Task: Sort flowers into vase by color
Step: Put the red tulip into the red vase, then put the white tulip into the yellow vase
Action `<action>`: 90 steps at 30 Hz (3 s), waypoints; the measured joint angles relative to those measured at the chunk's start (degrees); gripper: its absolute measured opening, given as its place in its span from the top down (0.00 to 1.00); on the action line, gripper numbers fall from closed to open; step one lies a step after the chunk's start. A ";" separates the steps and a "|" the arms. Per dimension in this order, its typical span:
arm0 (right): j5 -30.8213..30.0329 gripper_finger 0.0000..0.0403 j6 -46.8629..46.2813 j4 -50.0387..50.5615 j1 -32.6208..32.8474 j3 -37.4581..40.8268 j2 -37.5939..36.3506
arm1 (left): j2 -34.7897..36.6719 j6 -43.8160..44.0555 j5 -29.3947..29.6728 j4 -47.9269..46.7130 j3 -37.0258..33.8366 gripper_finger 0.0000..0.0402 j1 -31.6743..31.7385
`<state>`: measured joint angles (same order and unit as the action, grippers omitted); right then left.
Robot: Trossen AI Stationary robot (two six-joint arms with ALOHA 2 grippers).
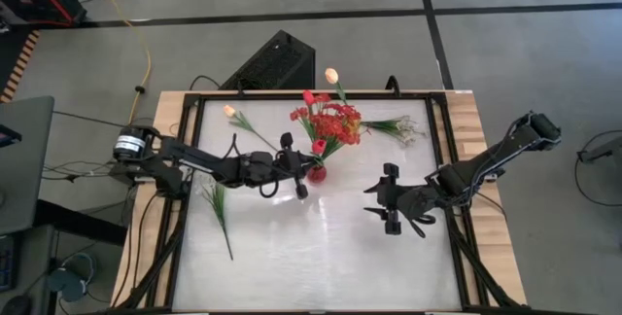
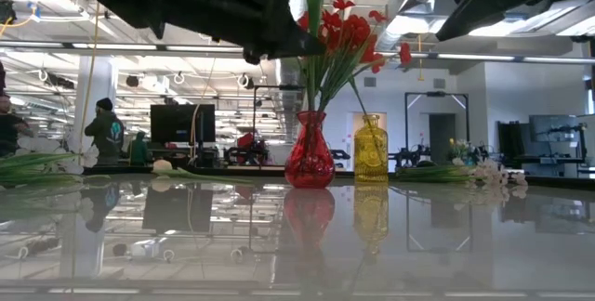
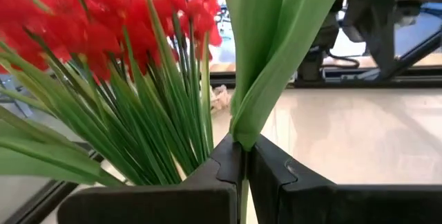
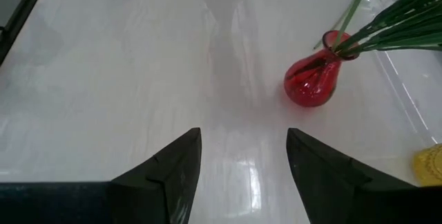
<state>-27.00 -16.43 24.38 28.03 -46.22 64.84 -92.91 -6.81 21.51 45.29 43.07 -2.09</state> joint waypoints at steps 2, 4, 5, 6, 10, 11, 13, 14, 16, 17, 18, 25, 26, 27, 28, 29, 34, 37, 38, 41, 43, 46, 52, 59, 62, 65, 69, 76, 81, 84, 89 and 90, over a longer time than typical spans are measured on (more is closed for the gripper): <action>0.02 0.41 0.00 0.00 0.00 0.02 0.00 | -1.06 -0.13 0.13 0.90 0.00 1.00 0.00; 0.07 0.41 -0.02 0.02 0.00 0.02 0.00 | -1.17 -1.57 0.15 0.43 0.00 0.98 -0.01; 0.08 0.41 -0.02 0.02 0.00 0.02 0.00 | -1.10 -2.44 0.26 0.25 0.00 0.96 -0.12; 0.10 0.41 -0.02 0.02 0.02 0.02 0.00 | -0.77 -3.08 0.42 -0.29 0.00 0.95 -0.25; 0.13 0.41 -0.02 0.63 0.20 0.02 -0.02 | 1.86 -3.69 3.58 -4.44 0.00 0.84 -0.92; 0.13 0.41 -0.03 0.94 0.20 0.04 -0.04 | 2.77 -3.55 4.50 -6.40 0.00 0.81 -0.94; 0.13 0.41 -0.04 1.17 0.18 0.04 -0.07 | 4.43 -2.45 5.55 -11.33 0.00 0.74 -1.03; 0.13 0.41 -0.03 1.29 0.17 0.04 -0.07 | 5.33 -1.43 5.80 -13.90 0.00 0.70 -1.03; 0.13 0.41 0.15 1.62 0.17 0.04 -0.07 | 7.32 0.75 5.72 -19.16 0.00 0.63 -1.09; 0.13 0.41 0.23 1.75 0.17 0.04 -0.07 | 8.36 1.92 5.35 -21.69 0.00 0.60 -1.09; 0.12 0.41 0.39 2.05 0.17 0.04 -0.07 | 9.43 2.97 4.73 -24.31 0.00 0.57 -1.11; 0.10 0.41 3.32 2.58 -0.41 0.04 -0.10 | 17.23 9.13 -1.76 -39.05 0.02 0.43 -1.09; 0.09 0.41 3.43 3.24 -0.48 0.04 -0.35 | 18.41 10.10 -2.97 -41.51 0.12 0.42 -1.09; 0.09 0.41 3.43 4.27 -0.59 0.04 -0.78 | 19.48 11.17 -4.29 -44.61 0.67 0.42 -1.09; 0.07 0.41 3.43 5.34 -0.86 0.04 -1.21 | 20.63 12.38 -5.36 -48.46 1.52 0.42 -1.09; 0.04 0.41 3.41 6.35 -1.09 0.04 -1.81 | 21.64 13.48 -6.13 -52.74 2.48 0.42 -1.09; -0.77 0.41 2.97 10.78 -2.74 0.07 -6.68 | 23.84 19.47 -9.33 -74.62 10.11 0.44 -1.09; -2.66 0.41 2.97 12.29 -4.15 0.07 -9.75 | 23.85 22.76 -10.92 -84.59 15.04 0.45 -1.07; -3.43 0.41 2.95 12.43 -4.75 0.04 -10.70 | 23.85 23.57 -10.68 -87.68 16.24 0.45 -1.08; -5.38 0.41 2.95 13.51 -6.71 0.04 -12.54 | 23.85 25.90 -6.35 -92.02 18.30 0.45 -1.11; -6.05 0.41 3.15 13.99 -8.32 0.04 -12.95 | 24.00 28.07 -3.01 -93.74 18.43 0.45 -1.10; -6.05 0.41 3.43 14.61 -10.61 0.04 -12.91 | 24.00 30.21 -2.07 -95.10 17.76 0.45 -1.60; -5.97 0.41 3.72 15.77 -12.93 0.04 -11.80 | 23.94 31.47 -0.96 -95.78 12.31 0.45 -4.28; -5.61 0.41 4.93 15.52 -14.53 0.04 -10.54 | 23.29 41.66 8.52 -83.17 -0.55 0.45 -0.22; -3.95 0.41 5.25 15.55 -15.12 0.04 -10.07 | 22.74 45.33 5.64 -79.67 -4.77 0.45 3.98; -2.82 0.41 6.03 15.45 -15.46 0.04 -9.64 | 22.45 45.21 5.95 -78.37 -6.41 0.45 8.03; -2.69 0.41 6.43 15.49 -15.74 0.04 -9.25 | 22.43 29.71 1.64 -71.44 -7.63 0.45 12.28; -2.60 0.41 6.43 15.16 -15.82 0.04 -9.29 | 19.83 -10.21 -1.44 -61.19 -8.90 0.48 14.49; -2.12 0.41 6.80 15.25 -15.82 0.04 -9.29 | 14.85 -22.67 -4.73 -66.45 -4.73 0.48 19.77; -1.31 0.41 8.60 15.09 -15.82 0.04 -9.28 | 10.90 -28.08 -4.62 -69.75 -1.71 0.48 24.35; -1.25 0.41 10.30 12.43 -16.12 0.04 -9.29 | 3.12 -35.72 -5.31 -71.93 4.72 0.48 31.14; -1.16 0.41 10.48 12.18 -16.23 0.04 -9.29 | 1.56 -36.95 -4.98 -73.52 6.19 0.48 32.28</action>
<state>-28.16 -5.94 36.56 11.80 -46.17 55.55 -91.35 -43.75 16.53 -28.23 49.26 30.19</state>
